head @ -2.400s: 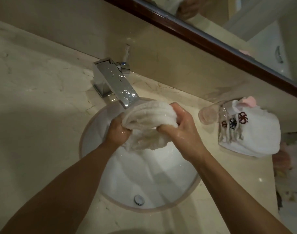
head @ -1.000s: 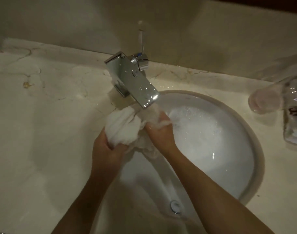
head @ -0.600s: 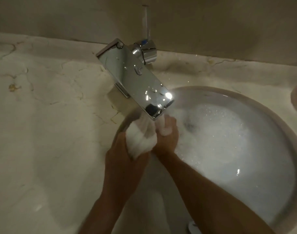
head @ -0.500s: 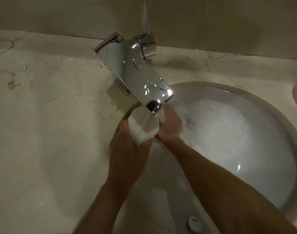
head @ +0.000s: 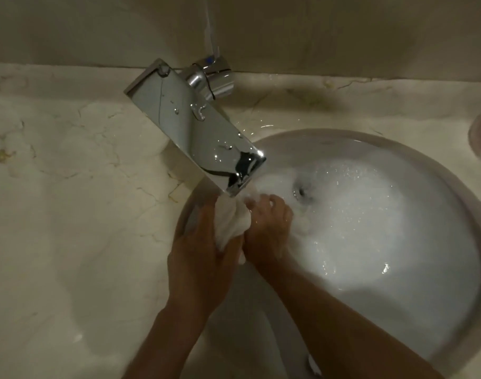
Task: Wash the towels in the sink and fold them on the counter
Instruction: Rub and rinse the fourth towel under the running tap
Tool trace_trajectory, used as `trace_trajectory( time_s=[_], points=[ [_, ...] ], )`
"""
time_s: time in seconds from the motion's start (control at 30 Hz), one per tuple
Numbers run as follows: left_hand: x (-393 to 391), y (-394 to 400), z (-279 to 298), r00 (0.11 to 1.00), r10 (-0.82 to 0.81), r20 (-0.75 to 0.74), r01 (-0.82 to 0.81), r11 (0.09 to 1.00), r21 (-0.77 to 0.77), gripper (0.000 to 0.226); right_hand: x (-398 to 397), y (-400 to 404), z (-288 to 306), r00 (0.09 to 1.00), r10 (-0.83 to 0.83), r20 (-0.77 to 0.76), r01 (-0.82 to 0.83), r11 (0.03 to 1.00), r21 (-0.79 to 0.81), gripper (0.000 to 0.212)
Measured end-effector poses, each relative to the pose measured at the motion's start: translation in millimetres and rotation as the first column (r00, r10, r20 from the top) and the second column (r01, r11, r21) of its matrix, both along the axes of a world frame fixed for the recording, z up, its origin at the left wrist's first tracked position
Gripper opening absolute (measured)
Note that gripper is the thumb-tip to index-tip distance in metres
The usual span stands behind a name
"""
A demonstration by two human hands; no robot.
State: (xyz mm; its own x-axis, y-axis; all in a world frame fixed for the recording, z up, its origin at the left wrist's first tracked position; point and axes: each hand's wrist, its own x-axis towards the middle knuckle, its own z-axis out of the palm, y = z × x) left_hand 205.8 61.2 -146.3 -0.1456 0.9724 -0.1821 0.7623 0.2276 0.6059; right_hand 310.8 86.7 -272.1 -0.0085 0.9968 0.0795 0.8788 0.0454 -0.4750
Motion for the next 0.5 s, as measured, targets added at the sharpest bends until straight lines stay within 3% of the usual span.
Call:
trace_trajectory(
  time_s=[0.03,0.1,0.2,0.27,0.33,0.37,0.43,0.5],
  points=[
    [-0.3,0.2,-0.6,1.0,-0.011,0.005,0.011,1.0,0.012,0.066,-2.0,10.9,1.7,0.998,-0.052,-0.035,0.052,0.999,0.003,0.026],
    [1.4,0.6,-2.6,1.0,-0.02,0.008,0.02,0.999,0.041,0.067,-2.5,32.2,15.8,0.991,-0.088,-0.103,0.068,0.982,-0.176,0.024],
    [5.5,13.3,-4.7,1.0,-0.003,0.001,0.003,0.999,0.033,0.056,-0.9,45.7,18.0,0.999,0.016,0.037,0.0,0.916,-0.402,0.031],
    [6.6,27.3,0.0,0.976,0.114,0.184,-0.107,0.993,-0.048,0.039,12.8,43.2,22.4,0.984,-0.006,-0.176,-0.072,0.9,-0.43,0.055],
    [10.3,36.3,10.5,0.942,0.132,0.307,-0.096,0.987,-0.131,0.03,41.6,39.4,35.8,0.889,0.066,-0.453,-0.224,0.926,-0.303,0.087],
    [11.7,40.7,10.8,0.96,0.068,0.27,-0.032,0.99,-0.135,0.03,53.5,37.0,50.3,0.819,0.121,-0.561,-0.304,0.921,-0.245,0.092],
    [20.0,49.7,10.9,0.976,-0.015,0.217,0.045,0.99,-0.131,0.028,68.4,34.7,59.3,0.664,0.218,-0.716,-0.487,0.852,-0.193,0.08],
    [25.1,65.5,2.0,0.984,-0.032,0.177,0.074,0.969,-0.236,0.048,69.5,41.3,53.7,0.527,0.055,-0.848,-0.491,0.834,-0.251,0.064]
  ],
)
